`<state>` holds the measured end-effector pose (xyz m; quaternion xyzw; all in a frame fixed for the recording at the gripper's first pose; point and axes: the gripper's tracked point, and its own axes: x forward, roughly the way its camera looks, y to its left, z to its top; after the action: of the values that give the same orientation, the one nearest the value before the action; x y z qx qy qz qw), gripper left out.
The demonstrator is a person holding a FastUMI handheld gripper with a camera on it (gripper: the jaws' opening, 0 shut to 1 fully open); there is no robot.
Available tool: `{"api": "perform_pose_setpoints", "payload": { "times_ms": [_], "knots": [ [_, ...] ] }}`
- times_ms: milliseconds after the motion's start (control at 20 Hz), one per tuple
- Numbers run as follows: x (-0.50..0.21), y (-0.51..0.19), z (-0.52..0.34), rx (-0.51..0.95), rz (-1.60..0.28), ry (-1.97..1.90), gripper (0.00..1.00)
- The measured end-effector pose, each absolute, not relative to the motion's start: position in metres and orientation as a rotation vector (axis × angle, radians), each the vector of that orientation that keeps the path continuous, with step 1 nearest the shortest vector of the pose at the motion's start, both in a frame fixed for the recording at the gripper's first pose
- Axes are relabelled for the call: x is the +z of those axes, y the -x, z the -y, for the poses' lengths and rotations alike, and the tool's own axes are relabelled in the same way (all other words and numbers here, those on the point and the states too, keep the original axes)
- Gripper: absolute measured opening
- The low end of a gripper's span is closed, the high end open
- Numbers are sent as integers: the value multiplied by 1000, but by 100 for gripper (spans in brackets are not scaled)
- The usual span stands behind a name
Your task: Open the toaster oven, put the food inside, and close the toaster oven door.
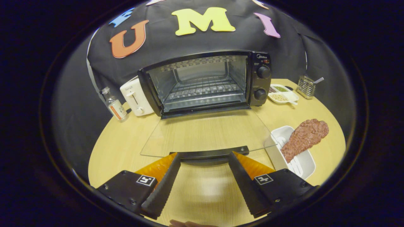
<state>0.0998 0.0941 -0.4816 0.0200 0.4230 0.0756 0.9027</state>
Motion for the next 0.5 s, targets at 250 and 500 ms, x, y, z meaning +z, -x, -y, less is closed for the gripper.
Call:
{"api": "perform_pose_setpoints", "payload": {
  "times_ms": [250, 500],
  "knots": [
    [-447, -95, -66, 209, -851, -23, 99],
    [-408, -92, -25, 267, -845, 20, 99]
  ]
}}
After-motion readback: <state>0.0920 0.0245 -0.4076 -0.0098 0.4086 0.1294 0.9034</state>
